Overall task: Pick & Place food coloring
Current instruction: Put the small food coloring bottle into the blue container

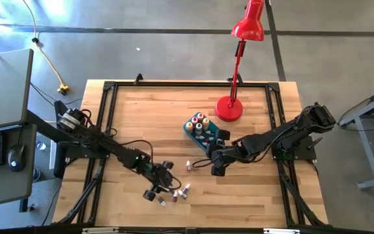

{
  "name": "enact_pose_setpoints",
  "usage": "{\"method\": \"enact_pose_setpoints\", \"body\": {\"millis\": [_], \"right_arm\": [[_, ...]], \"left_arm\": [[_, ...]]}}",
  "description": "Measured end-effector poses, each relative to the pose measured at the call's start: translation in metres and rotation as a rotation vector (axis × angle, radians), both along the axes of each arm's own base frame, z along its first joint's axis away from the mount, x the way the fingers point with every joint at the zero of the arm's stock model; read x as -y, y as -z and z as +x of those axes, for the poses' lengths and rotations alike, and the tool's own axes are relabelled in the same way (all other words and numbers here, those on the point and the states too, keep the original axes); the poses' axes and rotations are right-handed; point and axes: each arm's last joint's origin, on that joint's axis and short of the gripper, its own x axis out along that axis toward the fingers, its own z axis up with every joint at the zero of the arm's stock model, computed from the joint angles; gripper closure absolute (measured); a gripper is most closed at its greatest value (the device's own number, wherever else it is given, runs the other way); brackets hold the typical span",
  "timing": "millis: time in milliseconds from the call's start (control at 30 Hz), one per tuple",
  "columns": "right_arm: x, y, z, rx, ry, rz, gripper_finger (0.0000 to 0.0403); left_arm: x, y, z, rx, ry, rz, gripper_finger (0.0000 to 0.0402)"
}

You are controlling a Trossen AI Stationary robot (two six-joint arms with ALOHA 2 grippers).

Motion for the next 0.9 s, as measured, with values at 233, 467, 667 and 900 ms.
{"method": "enact_pose_setpoints", "body": {"millis": [233,467,667,900], "right_arm": [[0.0,0.0,0.0,0.0,-0.001,-0.002,0.0284],[0.0,0.0,0.0,0.0,-0.001,-0.001,0.0284],[0.0,0.0,0.0,0.0,-0.001,-0.001,0.0284],[0.0,0.0,0.0,0.003,-0.001,0.0,0.0284]], "left_arm": [[0.001,0.0,-0.001,-0.009,0.022,-0.019,0.0257],[0.002,0.017,0.003,-0.049,0.017,0.005,0.0257],[0.002,0.028,0.005,-0.063,-0.008,0.049,0.0257],[0.002,0.028,0.005,-0.06,-0.021,0.051,0.0257]]}}
